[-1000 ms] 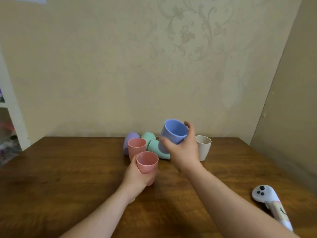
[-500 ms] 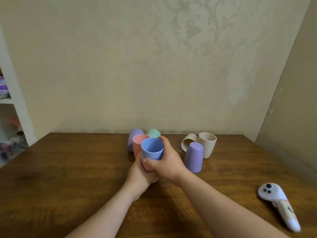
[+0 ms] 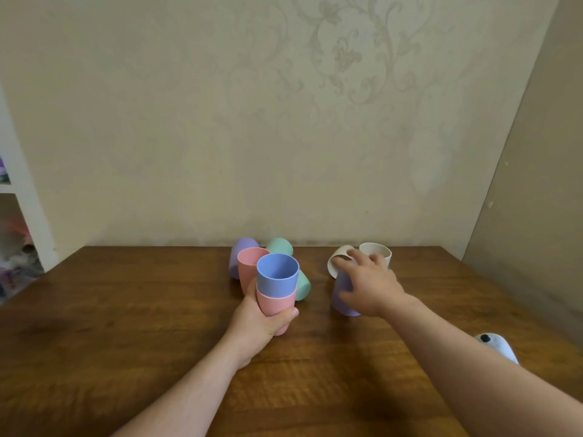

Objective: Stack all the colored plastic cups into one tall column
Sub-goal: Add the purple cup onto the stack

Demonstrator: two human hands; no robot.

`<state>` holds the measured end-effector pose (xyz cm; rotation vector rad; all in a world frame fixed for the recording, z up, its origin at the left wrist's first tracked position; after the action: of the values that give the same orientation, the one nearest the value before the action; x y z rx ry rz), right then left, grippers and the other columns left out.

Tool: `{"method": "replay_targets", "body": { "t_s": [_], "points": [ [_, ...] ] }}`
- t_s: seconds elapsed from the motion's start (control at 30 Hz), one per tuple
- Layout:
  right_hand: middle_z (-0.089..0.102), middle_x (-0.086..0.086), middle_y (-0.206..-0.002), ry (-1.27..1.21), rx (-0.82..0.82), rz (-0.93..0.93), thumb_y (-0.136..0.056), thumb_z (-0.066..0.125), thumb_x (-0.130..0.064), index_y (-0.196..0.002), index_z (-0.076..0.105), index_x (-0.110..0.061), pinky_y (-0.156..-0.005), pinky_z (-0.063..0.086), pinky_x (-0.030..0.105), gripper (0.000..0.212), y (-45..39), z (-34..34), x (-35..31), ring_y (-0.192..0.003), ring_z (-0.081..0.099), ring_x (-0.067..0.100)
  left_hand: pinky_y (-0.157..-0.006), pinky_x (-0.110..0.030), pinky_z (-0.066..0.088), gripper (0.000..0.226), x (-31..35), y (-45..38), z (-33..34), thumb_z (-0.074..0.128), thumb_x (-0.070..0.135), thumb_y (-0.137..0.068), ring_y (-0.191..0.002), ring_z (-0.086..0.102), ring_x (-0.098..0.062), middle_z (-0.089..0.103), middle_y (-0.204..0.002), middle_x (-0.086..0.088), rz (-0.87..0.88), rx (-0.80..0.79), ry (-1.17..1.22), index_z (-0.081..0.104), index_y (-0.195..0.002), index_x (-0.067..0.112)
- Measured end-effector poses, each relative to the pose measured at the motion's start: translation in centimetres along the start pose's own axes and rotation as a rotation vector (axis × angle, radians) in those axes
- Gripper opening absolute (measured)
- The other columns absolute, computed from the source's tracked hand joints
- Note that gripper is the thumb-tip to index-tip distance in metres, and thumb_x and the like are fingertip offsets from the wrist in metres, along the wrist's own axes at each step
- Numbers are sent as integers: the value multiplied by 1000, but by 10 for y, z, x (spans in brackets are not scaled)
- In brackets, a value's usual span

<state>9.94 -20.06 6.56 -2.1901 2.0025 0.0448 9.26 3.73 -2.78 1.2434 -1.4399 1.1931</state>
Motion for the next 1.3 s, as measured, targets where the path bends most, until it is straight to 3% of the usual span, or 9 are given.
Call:
{"method": "replay_targets", "body": {
  "t_s": [0.1, 0.2, 0.37, 0.53, 0.7, 0.93, 1.1, 1.2, 1.3],
  "points": [
    [4, -6, -177, -53, -54, 34, -92, 74, -25, -164, 25, -45, -109, 53, 50, 89, 5, 28, 15, -141, 48, 41, -74, -12, 58, 86, 2, 2, 1, 96, 29, -80, -118, 70, -12, 67, -130, 15, -10, 2, -9, 43, -145, 46],
    [18, 1, -168, -130, 72, 54, -87, 82, -20, -153, 39, -40, -100, 58, 45, 81, 8, 25, 17, -124, 63, 39, -79, -13, 56, 89, 1, 2, -1, 97, 31, -79, -119, 68, -9, 66, -131, 18, -10, 22, -33, 42, -146, 47],
    [37, 0, -128, -353, 133, 234, -73, 92, -53, -125, 38, -31, -89, 61, 48, 78, 19, 22, 31, -107, 65, 31, -83, -18, 53, 88, 1, 3, -1, 97, 32, -80, -117, 65, -4, 63, -129, 22, -24, 30, -46, 39, -144, 48],
    [43, 1, -131, -287, -5, 255, -73, 81, -68, -143, 40, -35, -98, 57, 44, 87, 32, 52, 40, -117, 62, 27, -87, -22, 54, 89, 1, 5, 0, 97, 37, -79, -118, 64, -4, 62, -130, 24, -24, 20, -47, 39, -146, 48],
    [52, -1, -139, -205, 45, 246, -73, 70, -76, -149, 42, -41, -102, 49, 48, 88, 32, 53, 32, -130, 48, 26, -93, -26, 56, 88, 0, 5, -1, 97, 38, -78, -122, 66, -9, 66, -132, 21, -16, 39, -46, 41, -145, 48],
    [58, -13, -140, -776, 223, 249, -69, 90, -56, -143, 43, -47, -108, 53, 50, 88, 33, 72, 25, -129, 58, 21, -88, -25, 57, 90, 4, 7, 0, 97, 36, -79, -123, 65, -11, 63, -134, 18, -38, 23, -50, 40, -148, 46],
    [60, -21, -122, -912, 214, 316, -75, 94, -44, -132, 36, -54, -102, 58, 46, 82, 37, 78, 31, -116, 64, 16, -59, -6, 55, 95, 15, 15, 1, 96, 13, -80, -107, 67, -5, 62, -130, 18, -12, 24, -18, 37, -148, 44],
    [59, -23, -120, -932, 207, 306, -76, 94, -46, -136, 37, -53, -102, 59, 45, 83, 36, 80, 32, -114, 63, 14, -62, -6, 55, 103, 19, 17, 0, 96, 7, -80, -112, 63, 0, 58, -129, 26, 23, 43, 13, 32, -149, 47],
    [60, -21, -123, -921, 213, 299, -75, 95, -48, -146, 38, -46, -102, 59, 46, 90, 37, 80, 32, -116, 63, 14, -80, -8, 52, 102, 31, 17, -4, 98, 16, -79, -115, 61, 12, 57, -130, 34, 70, 80, 44, 33, -148, 52]
  ]
}}
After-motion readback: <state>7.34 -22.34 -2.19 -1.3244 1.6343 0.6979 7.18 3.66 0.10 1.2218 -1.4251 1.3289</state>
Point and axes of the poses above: each hand's wrist, its own y-axis away from the middle knuckle, its own z-axis out of the palm, x = y × z, the point moved 7 cm from there along -y, towards the middle knuckle
